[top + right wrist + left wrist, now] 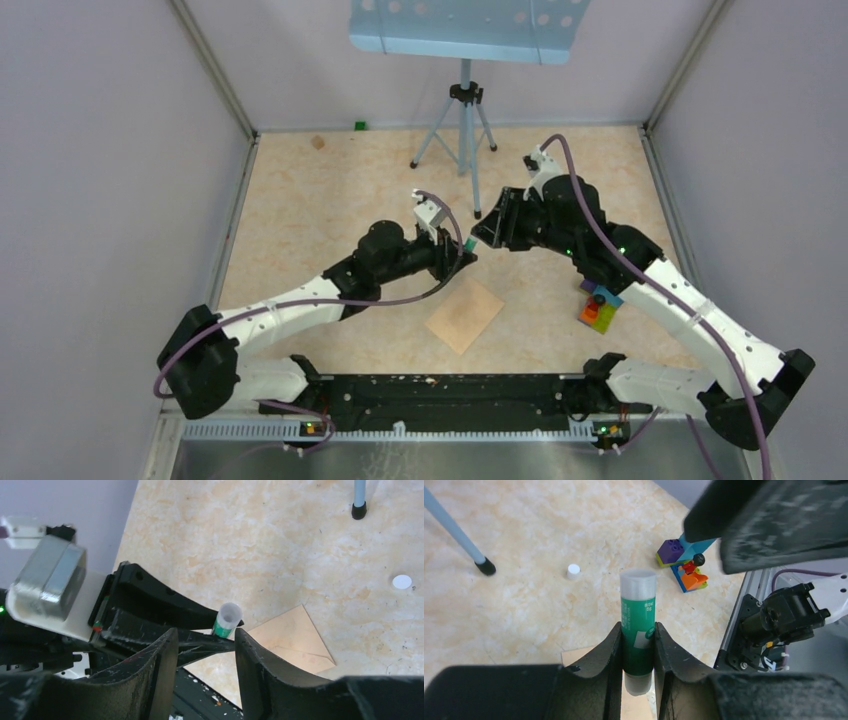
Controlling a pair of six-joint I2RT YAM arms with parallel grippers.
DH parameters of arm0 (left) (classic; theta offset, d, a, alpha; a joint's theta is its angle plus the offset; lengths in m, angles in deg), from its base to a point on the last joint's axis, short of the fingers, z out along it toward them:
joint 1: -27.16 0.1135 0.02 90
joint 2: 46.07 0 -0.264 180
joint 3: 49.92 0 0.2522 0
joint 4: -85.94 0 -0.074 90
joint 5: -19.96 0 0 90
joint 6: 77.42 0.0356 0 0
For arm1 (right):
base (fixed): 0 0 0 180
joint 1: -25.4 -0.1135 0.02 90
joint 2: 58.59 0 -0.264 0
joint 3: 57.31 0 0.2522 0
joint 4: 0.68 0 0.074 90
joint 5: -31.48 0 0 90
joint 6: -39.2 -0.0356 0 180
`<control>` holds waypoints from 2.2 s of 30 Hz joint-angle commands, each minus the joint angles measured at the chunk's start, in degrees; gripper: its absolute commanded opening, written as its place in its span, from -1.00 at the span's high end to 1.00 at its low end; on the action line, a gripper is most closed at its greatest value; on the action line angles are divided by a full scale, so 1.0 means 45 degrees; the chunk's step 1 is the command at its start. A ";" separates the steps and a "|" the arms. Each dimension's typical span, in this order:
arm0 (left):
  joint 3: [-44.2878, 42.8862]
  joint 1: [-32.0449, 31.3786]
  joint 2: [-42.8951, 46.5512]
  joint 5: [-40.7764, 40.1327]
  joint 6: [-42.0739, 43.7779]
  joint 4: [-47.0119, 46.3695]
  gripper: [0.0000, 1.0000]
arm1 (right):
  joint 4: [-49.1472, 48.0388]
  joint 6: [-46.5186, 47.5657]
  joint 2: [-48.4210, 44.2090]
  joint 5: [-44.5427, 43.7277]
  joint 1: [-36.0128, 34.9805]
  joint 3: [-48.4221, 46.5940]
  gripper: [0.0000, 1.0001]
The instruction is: Place the letter into the envelope and seal it
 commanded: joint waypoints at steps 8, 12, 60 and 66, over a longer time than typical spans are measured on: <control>0.0245 -0.0405 0.1365 0.1804 0.4136 -0.0081 1.00 | 0.0763 0.2216 -0.0700 0.1012 -0.0174 -0.0949 0.08; 0.0520 -0.0395 0.2355 0.2517 0.4467 0.0301 1.00 | 0.0957 0.3173 -0.1010 0.2217 -0.0174 -0.0982 0.07; 0.0256 -0.1479 0.3857 -0.1202 0.6801 0.2225 1.00 | 0.0793 -0.0329 0.0953 -0.0235 -0.1963 -0.1721 0.26; 0.0294 -0.1481 0.3803 -0.1091 0.6770 0.2228 1.00 | 0.0711 -0.0170 0.1038 -0.0086 -0.1971 -0.1687 0.64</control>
